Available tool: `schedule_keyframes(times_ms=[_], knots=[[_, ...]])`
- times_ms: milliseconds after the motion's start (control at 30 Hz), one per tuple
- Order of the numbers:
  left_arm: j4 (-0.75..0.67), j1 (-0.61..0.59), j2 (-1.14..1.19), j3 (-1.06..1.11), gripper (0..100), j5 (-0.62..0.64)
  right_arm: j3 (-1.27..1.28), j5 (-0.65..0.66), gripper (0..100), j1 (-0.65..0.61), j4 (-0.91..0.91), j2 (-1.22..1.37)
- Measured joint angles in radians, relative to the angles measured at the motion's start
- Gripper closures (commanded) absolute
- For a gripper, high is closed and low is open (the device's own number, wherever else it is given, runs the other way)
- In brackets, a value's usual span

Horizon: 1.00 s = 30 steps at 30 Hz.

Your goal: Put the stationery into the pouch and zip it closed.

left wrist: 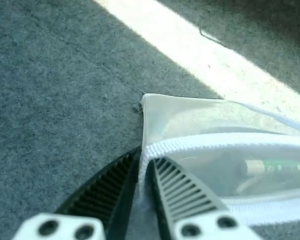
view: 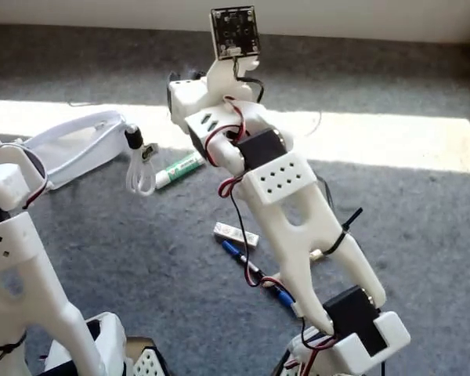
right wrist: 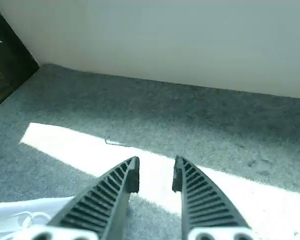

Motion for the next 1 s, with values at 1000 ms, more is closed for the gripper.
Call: schedule_keyframes(times_ms=[1000], knots=[[-0.011, 0.0, -0.012, 0.021, 99, 0.0, 0.0, -0.466, 88.6, -0.038, 0.055, 0.18]])
